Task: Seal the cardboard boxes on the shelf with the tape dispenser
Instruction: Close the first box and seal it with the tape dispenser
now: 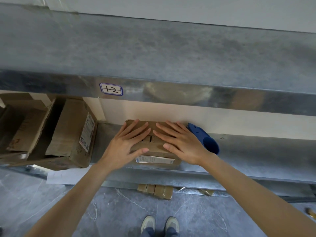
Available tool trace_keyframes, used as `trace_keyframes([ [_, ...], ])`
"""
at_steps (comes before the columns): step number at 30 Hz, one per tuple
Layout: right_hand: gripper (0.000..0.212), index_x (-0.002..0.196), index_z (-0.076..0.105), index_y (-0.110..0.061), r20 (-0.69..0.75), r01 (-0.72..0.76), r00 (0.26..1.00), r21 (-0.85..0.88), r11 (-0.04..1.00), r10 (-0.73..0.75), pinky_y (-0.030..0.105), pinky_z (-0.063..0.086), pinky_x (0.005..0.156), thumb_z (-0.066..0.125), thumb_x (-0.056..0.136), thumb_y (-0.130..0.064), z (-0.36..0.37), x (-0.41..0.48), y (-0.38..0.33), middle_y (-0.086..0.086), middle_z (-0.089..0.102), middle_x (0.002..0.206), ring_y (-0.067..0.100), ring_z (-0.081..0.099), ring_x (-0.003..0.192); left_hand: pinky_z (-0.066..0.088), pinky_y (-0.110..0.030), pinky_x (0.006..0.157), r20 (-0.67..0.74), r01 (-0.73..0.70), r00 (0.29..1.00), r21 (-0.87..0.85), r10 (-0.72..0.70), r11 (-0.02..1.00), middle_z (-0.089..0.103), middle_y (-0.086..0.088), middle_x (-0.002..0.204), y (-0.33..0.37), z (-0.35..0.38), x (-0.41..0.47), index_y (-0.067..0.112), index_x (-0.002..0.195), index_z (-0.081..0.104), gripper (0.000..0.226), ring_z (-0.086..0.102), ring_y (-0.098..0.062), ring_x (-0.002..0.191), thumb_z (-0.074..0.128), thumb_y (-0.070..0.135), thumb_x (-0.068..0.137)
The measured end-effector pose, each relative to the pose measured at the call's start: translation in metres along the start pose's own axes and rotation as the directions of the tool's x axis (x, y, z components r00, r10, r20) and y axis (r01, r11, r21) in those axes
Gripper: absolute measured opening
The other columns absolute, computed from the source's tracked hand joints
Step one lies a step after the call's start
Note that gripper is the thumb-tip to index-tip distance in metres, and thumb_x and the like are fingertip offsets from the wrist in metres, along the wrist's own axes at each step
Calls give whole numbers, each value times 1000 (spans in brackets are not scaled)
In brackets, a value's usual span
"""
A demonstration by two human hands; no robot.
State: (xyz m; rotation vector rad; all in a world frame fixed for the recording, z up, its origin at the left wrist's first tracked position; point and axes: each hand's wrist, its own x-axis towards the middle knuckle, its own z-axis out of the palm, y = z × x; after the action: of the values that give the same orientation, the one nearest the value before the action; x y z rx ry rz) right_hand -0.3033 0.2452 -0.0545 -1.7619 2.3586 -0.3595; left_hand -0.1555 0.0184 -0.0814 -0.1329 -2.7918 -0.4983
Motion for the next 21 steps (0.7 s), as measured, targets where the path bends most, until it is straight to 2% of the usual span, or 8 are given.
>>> trace_keyframes([
  [6,60,154,2,-41,55,-14,998,-68,998,18,27,-14,119,3,98,-63,-4,-1,-1,-16,-4,164,8,-15,150,20,-47,123,31,41,999,76,-44,996,28,9,162,4,-2,-1,28,153,37,72,18,-15,152,29,72,97],
  [9,67,156,-8,-33,52,-106,993,-46,993,108,28,-11,122,6,97,-62,-5,-1,-4,-14,-13,161,4,-19,148,18,-43,124,47,114,992,120,-121,986,23,9,162,8,-2,-1,24,156,28,82,13,-12,152,25,77,94],
  [12,71,156,-14,-25,39,-215,976,14,976,214,20,-16,118,10,98,-59,-4,0,-8,-16,-20,159,-1,-26,145,13,-43,124,62,171,982,130,-180,977,13,7,166,11,-3,1,27,157,24,88,7,-13,153,21,83,89],
  [15,73,156,-9,-27,-11,-283,957,201,938,291,25,-11,120,10,96,-62,3,1,-9,-18,-19,162,-3,-26,144,15,-41,121,19,263,965,-10,-263,965,10,12,166,14,-2,1,30,156,30,92,1,-9,153,37,84,83],
  [18,67,157,5,-29,-89,-281,931,447,849,355,29,-6,122,21,99,-58,9,2,-9,-22,-8,163,-5,-18,146,18,-41,119,-31,340,930,-310,-366,888,14,19,164,17,0,1,28,154,35,99,1,-3,152,60,78,72],
  [21,55,154,23,-34,-144,-244,897,628,739,418,19,0,119,35,102,-47,12,4,-13,-24,3,163,-7,-10,147,17,-37,121,-45,369,896,-475,-441,799,15,20,164,21,0,4,29,153,35,105,4,-1,152,77,68,66],
])
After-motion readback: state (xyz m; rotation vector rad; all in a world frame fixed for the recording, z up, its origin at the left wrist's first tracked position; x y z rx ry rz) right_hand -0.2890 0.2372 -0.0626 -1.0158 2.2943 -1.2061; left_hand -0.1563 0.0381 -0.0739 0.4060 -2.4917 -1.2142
